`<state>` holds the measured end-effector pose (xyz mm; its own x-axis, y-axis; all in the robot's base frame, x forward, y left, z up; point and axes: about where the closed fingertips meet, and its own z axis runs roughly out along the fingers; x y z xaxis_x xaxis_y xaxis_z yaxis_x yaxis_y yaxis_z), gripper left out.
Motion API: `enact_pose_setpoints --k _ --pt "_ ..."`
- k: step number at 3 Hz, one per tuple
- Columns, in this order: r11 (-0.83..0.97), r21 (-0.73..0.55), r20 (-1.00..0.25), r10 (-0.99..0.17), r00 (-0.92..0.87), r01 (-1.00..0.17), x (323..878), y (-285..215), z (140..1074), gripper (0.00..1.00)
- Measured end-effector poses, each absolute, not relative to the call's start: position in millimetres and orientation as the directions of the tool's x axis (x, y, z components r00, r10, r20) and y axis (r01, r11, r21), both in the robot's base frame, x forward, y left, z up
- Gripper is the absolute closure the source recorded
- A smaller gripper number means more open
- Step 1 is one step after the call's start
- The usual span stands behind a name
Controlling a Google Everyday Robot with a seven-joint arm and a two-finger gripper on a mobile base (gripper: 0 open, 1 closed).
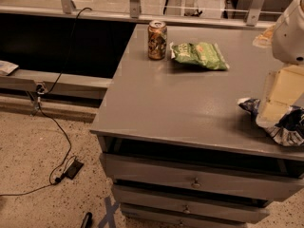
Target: Move blue chip bag near green jalapeno chip bag
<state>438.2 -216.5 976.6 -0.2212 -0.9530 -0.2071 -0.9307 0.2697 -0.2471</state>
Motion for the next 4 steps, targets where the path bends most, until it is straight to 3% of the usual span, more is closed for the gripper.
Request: enact_pose_setpoints --k 4 --pt "0.266 -0.225 -0.12 -0.962 -0.244 -0.937 469.6 -251.0 900.3 0.0"
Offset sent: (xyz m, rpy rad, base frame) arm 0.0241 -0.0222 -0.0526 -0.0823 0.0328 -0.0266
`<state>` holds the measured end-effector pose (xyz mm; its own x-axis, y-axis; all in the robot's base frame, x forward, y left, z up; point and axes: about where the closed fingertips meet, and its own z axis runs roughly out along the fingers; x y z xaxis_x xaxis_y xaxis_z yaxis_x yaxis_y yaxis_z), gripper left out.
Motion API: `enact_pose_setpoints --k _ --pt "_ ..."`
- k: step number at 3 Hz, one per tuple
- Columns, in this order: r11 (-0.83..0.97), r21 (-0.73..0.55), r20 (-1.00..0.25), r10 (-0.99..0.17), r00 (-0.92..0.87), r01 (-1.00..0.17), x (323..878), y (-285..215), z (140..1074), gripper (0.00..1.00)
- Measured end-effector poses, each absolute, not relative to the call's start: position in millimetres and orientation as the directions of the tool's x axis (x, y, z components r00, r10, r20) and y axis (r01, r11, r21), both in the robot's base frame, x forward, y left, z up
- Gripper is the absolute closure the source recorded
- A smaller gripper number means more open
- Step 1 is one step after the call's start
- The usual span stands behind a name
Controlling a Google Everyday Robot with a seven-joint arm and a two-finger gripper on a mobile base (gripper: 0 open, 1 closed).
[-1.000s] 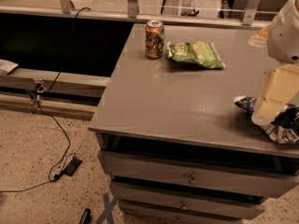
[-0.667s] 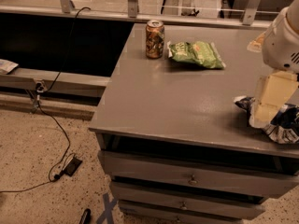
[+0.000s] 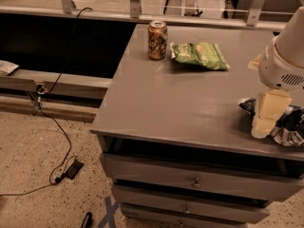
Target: Move blue chip bag near green jalapeno chip bag
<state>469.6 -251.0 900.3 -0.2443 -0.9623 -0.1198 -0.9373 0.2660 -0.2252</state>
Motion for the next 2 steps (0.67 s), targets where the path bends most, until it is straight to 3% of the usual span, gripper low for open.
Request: enact_pose_setpoints --k 1,2 --pt "0.273 -0.196 -0.109 -0.961 -0.256 -0.942 476.7 -264.9 876.8 0.0" --pt "0.283 -0.173 -0.098 -0.958 -0.269 -0.944 481.7 -278.0 856.9 0.18"
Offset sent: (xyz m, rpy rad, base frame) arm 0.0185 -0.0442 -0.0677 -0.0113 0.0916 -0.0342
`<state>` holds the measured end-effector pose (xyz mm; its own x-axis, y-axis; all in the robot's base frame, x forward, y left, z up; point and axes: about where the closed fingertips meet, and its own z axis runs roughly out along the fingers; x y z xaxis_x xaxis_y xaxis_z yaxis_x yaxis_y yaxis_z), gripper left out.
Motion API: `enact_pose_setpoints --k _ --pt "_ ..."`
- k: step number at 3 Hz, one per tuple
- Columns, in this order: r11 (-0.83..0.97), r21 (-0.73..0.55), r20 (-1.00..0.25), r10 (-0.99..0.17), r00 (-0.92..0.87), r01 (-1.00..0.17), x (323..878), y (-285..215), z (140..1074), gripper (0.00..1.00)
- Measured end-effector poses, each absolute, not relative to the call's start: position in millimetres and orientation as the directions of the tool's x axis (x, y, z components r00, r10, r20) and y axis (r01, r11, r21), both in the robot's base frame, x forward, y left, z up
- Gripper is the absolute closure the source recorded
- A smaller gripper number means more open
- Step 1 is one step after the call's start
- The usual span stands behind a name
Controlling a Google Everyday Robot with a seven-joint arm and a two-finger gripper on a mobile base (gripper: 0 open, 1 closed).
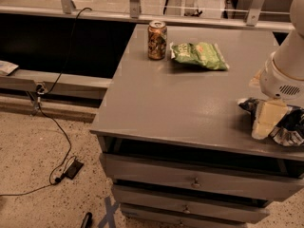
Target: Move blue chip bag near green jalapeno chip bag
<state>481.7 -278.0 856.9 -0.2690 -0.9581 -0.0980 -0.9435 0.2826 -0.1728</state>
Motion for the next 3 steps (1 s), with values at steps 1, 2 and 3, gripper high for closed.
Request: enact_pose_setpoints --k 1,2,3 --pt "0.296 -0.169 -0.095 -0.954 -0.283 -0.94 483.0 -283.6 849.9 0.42" --pt "0.297 -0.176 -0.111 -0.953 -0.281 -0.938 482.7 -281.9 851.6 0.65" --pt "0.323 -0.174 -0.109 -0.945 -0.308 -0.93 488.7 -286.2 862.2 0.88"
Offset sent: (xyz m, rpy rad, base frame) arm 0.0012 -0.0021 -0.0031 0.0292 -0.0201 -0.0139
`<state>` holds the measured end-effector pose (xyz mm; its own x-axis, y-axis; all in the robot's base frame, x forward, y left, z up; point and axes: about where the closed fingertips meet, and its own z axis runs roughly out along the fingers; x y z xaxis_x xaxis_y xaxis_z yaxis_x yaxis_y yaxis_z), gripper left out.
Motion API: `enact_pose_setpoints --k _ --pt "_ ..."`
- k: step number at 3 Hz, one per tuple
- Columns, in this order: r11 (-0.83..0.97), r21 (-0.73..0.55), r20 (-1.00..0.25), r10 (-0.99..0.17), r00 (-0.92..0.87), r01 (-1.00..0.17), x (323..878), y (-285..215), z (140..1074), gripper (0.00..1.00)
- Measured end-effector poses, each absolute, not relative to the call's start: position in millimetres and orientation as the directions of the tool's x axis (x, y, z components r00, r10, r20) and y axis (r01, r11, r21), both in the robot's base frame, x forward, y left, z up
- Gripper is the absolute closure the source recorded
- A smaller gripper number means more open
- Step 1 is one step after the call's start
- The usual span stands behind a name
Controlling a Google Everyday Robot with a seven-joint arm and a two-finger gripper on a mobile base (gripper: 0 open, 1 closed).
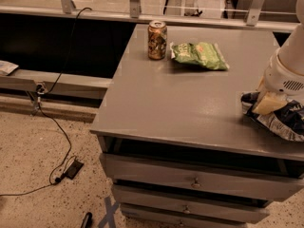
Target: Move blue chip bag near green jalapeno chip bag
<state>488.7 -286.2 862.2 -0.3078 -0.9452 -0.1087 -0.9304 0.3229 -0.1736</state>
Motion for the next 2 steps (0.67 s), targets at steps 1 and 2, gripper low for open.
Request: enact_pose_setpoints --k 1,2 --pt "0.357 -0.175 -0.111 -0.933 -0.341 -0.918 502.6 -295.1 879.8 1.0" --pt "0.4 -0.16 -0.163 -0.912 -0.375 -0.903 524.0 -313.6 894.3 1.0"
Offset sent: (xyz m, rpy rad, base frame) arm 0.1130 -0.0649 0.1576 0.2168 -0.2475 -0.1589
